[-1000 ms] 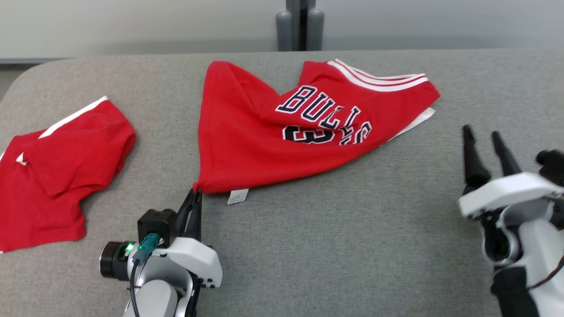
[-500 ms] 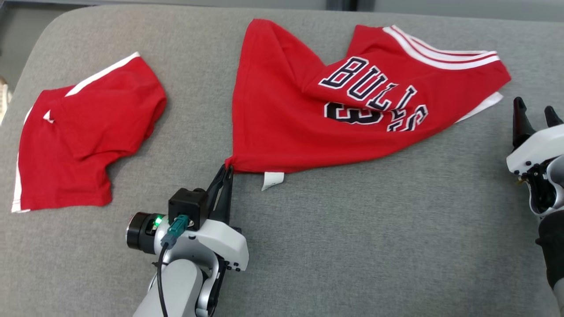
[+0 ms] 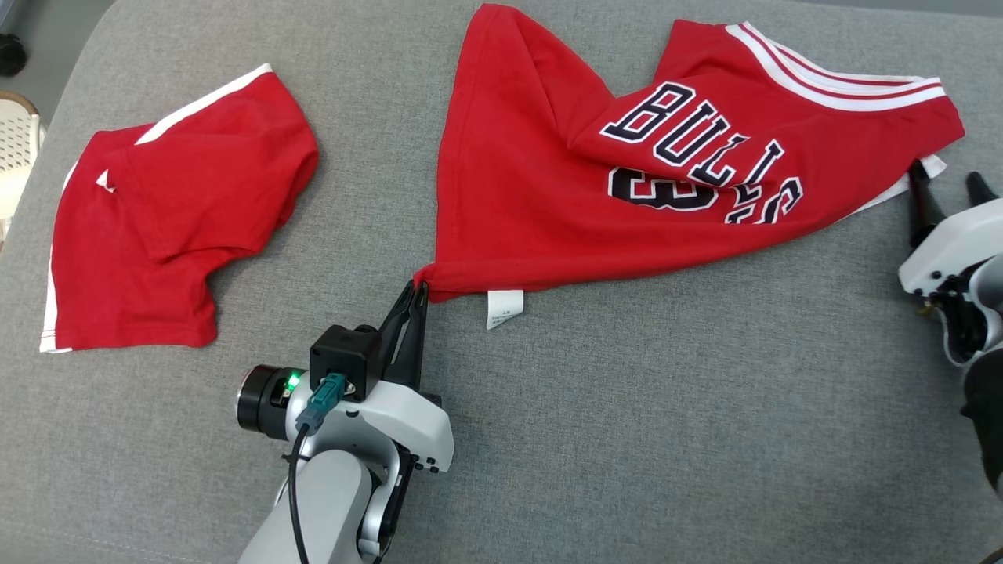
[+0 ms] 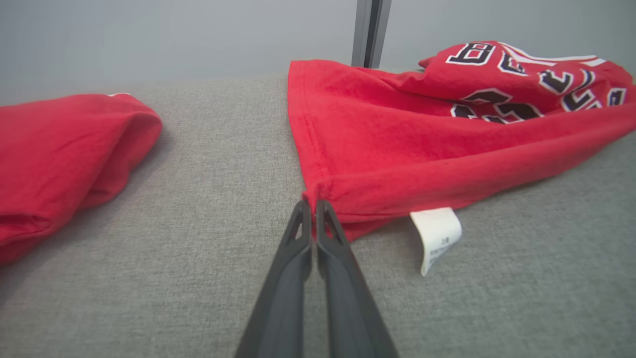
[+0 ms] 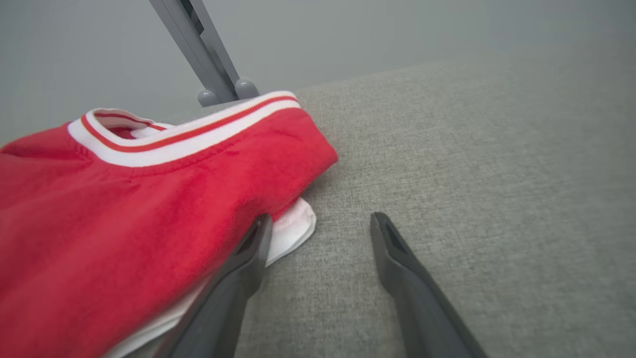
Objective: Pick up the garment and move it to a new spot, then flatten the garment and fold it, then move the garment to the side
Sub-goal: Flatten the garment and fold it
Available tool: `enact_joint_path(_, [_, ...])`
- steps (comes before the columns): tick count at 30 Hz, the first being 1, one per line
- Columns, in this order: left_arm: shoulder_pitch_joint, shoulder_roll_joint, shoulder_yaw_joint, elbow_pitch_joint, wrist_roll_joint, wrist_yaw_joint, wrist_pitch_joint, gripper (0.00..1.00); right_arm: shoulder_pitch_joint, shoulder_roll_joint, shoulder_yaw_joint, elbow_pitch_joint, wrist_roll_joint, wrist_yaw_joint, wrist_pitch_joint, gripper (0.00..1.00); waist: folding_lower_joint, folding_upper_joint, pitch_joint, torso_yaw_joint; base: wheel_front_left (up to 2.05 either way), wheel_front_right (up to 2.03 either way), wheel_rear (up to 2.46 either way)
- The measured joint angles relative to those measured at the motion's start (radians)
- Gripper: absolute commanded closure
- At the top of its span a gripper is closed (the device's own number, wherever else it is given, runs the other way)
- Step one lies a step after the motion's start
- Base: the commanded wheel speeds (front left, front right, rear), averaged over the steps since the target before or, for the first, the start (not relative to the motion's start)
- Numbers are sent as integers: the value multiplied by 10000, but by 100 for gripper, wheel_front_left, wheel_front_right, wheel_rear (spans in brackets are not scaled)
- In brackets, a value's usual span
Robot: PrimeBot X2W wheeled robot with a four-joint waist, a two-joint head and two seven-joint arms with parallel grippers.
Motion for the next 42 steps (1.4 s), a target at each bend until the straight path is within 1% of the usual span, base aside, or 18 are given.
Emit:
enact_joint_path(2, [-23, 4, -15, 13, -12, 12, -13, 100, -92, -151, -17, 259, -52, 2, -111, 0, 0, 0, 15, 16, 0, 0, 0])
enact_joint_path(5, [-23, -6, -48, 27, -38, 33, -44, 100, -240, -190, -31, 543, -88, 2, -251, 0, 0, 0, 32, 28, 0, 0, 0])
enact_joint_path(15, [-82, -4, -98, 92, -113, 88, -88, 100, -492, -119, 606, 679, -2, 0, -332, 0, 0, 0, 144, 65, 0, 0, 0])
enact_joint_path(16, [-94, -4, -104, 104, -130, 88, -90, 100, -503, -119, 650, 686, 25, 0, -332, 11, 0, 0, 149, 72, 0, 0, 0])
enact_joint_path(17, [-107, -2, -105, 123, -144, 88, -92, 100, -518, -119, 686, 706, 50, 0, -332, 29, 0, 0, 150, 80, 0, 0, 0])
enact_joint_path(18, [-122, -2, -111, 144, -167, 90, -100, 100, -544, -119, 742, 731, 100, 0, -330, 54, 0, 0, 148, 88, 0, 0, 0])
enact_joint_path(20, [-170, -2, -125, 184, -180, 94, -102, 100, -562, -104, 911, 761, 111, 0, -316, 100, 0, 0, 137, 103, 0, 0, 0])
enact_joint_path(30, [-207, 46, -102, 313, -290, 146, -230, 100, -470, -98, 1243, 825, 621, 2, -443, 100, 0, 0, -65, -2, 0, 0, 0])
enact_joint_path(38, [-208, 247, 48, 209, -441, 194, -418, 100, -168, -117, 1557, 393, 1187, 2, -698, 100, 0, 0, -594, -461, 0, 0, 0])
enact_joint_path(42, [-210, 355, 117, 15, -472, 144, -481, 100, -103, -188, 1831, -77, 1505, 2, -748, 100, 0, 0, -972, -774, 0, 0, 0])
